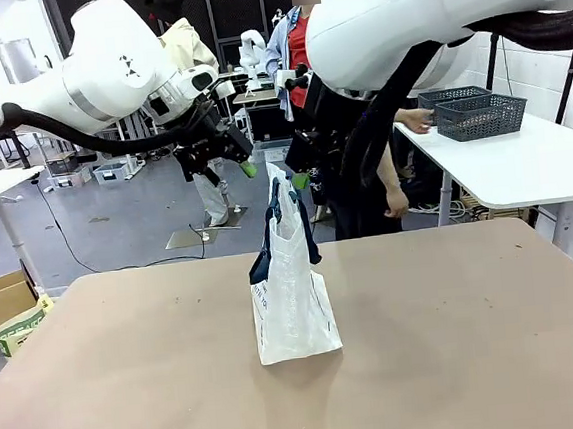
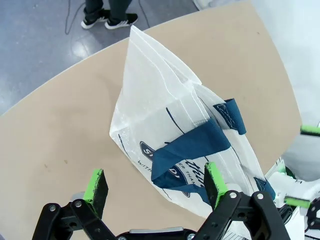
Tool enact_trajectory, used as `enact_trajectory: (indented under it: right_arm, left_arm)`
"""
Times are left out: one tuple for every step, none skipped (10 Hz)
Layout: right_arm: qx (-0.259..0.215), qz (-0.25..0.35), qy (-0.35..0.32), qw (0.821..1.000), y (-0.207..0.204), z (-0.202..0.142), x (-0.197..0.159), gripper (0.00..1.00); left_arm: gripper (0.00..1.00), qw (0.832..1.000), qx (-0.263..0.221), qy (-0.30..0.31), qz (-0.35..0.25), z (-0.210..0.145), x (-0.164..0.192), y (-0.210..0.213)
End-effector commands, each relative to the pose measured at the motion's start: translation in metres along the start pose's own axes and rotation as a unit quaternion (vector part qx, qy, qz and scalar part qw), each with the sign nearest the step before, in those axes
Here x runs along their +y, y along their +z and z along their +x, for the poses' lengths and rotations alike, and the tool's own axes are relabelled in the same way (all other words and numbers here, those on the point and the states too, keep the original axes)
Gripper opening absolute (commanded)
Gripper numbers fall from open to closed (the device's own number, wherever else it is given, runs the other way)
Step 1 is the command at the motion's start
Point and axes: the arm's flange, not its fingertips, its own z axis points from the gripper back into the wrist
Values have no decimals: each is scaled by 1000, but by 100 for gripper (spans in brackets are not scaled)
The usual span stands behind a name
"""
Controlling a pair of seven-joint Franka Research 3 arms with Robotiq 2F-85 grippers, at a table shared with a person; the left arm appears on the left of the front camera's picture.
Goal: Transfer purchased items from the store into the shopping bag.
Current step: Open the Reusable shopping bag in the center of the table.
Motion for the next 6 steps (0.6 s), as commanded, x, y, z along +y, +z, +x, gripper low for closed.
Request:
enact_trajectory:
  right_arm:
    - [4,17,-8,1000,-5,17,11,100]
    - [4,12,-10,1000,-5,22,13,100]
    - [6,7,-16,1000,-6,27,14,100]
    - [8,8,-6,1000,-12,33,16,100]
    - [-2,10,-1,1000,-6,17,16,100]
    - [-2,10,-1,1000,-6,17,16,100]
  left_arm:
    - [100,1000,-12,6,-5,6,3,6]
    - [100,1000,-20,5,-5,3,6,9]
    - [100,1000,-25,1,-8,-1,8,11]
    - [100,1000,-9,2,2,4,3,7]
    - [100,1000,-9,2,2,4,3,7]
    - [100,1000,-9,2,2,4,3,7]
